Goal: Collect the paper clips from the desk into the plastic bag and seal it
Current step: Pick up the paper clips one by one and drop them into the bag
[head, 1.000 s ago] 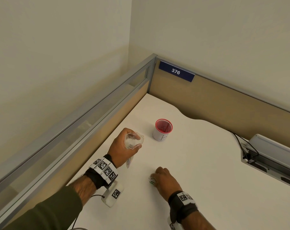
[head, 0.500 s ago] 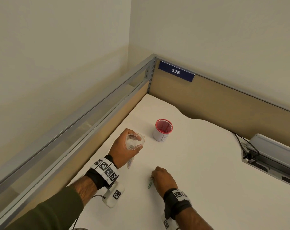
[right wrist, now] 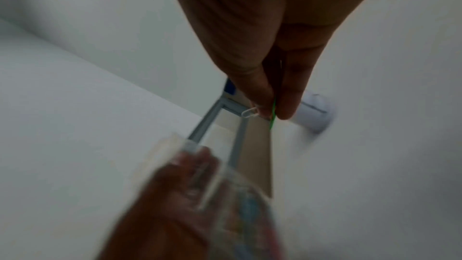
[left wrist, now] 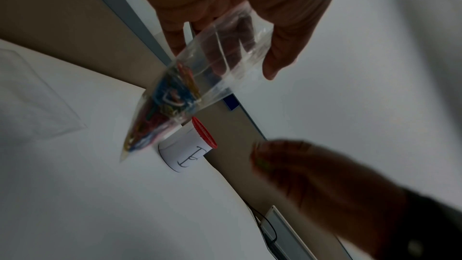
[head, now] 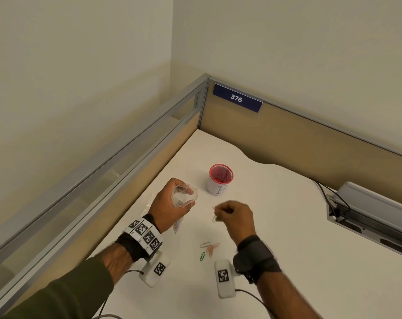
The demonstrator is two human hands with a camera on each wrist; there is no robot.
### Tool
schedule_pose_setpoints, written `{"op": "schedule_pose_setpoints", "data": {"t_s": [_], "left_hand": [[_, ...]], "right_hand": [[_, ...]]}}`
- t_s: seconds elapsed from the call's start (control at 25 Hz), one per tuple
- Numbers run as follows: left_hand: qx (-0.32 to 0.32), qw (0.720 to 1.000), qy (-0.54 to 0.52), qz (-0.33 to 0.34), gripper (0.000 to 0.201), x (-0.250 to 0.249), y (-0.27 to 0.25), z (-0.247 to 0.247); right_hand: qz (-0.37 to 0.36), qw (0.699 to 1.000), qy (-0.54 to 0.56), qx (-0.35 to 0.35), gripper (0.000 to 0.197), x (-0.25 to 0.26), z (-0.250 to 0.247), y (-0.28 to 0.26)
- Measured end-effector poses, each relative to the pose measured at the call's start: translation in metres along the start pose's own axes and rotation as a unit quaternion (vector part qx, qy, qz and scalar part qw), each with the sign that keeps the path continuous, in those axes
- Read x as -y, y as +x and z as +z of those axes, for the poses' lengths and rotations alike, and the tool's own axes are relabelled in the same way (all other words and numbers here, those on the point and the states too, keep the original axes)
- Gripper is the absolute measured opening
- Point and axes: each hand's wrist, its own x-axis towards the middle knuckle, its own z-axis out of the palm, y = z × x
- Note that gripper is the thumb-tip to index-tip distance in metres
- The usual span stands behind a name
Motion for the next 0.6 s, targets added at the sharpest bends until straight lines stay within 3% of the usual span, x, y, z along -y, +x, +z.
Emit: {"op": "schedule_pose_setpoints", "data": {"t_s": [0.24, 0.36, 0.6], "left_hand": [[0.013, 1.0, 0.018, -0.012, 0.042, -0.003, 0.001, 0.012], [-0.003, 0.999, 0.045, 0.001, 0.042, -0.001, 0.004, 0.018], [0.003, 0.998, 0.064, 0.007, 0.046, 0.002, 0.008, 0.018]], "right_hand": [[-0.141, 0.987, 0.055, -0.048, 0.011, 0.086, 0.007, -0.001], [-0.201, 0.979, -0.009, -0.039, 0.009, 0.095, 0.019, -0.005], [-0.236, 0.963, -0.128, 0.009, 0.011, 0.087, 0.028, -0.016]]}}
